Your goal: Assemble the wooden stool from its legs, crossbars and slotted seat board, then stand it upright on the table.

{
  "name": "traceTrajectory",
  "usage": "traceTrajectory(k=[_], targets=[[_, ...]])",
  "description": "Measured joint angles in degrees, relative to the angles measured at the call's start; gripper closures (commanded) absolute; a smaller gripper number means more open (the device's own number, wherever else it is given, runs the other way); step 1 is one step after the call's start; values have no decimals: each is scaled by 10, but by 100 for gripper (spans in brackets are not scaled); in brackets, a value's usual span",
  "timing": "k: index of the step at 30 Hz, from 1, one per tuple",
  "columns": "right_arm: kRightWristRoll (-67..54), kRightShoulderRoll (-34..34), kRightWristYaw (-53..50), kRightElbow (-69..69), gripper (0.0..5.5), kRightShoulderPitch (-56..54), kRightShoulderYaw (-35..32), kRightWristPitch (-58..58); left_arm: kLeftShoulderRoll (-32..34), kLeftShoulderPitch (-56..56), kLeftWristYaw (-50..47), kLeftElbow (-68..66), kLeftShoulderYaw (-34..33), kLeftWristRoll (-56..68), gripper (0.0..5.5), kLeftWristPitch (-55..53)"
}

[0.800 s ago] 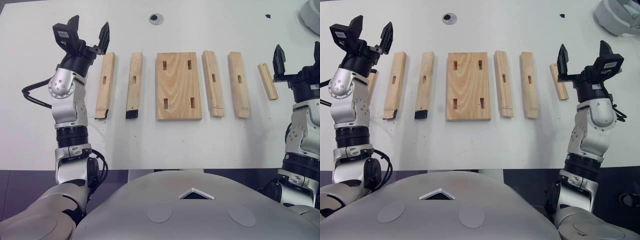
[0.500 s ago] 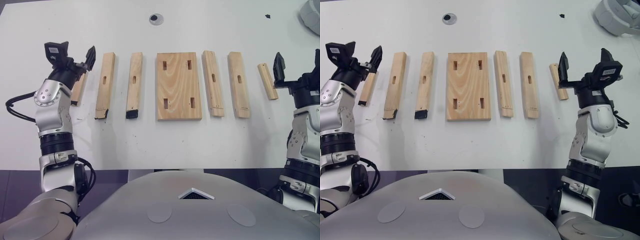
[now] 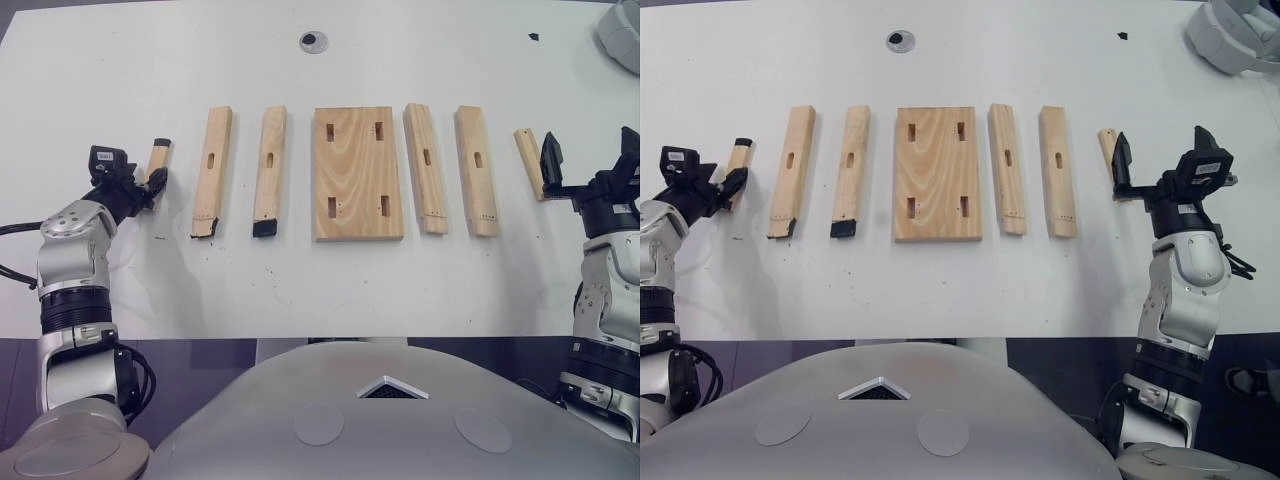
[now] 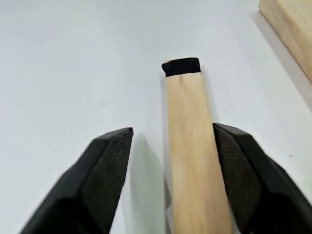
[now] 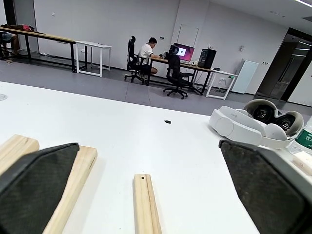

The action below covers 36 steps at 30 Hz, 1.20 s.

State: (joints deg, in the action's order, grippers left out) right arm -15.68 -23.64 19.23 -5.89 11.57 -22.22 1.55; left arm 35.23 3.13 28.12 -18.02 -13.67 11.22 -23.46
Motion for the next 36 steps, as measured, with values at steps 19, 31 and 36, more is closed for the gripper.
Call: traceTrajectory(k=[19,31,36], targets=[[-351,30,-25,-129,10,-258,26,240,-184,206,29,216,109,70,419,132],[-675,104,-209,-164,77,-355,97,383,-248,215,65,252,236,21,419,242],[-679,105,-240,-162,176,-355,109,383,-248,215,65,252,238,16,419,251]])
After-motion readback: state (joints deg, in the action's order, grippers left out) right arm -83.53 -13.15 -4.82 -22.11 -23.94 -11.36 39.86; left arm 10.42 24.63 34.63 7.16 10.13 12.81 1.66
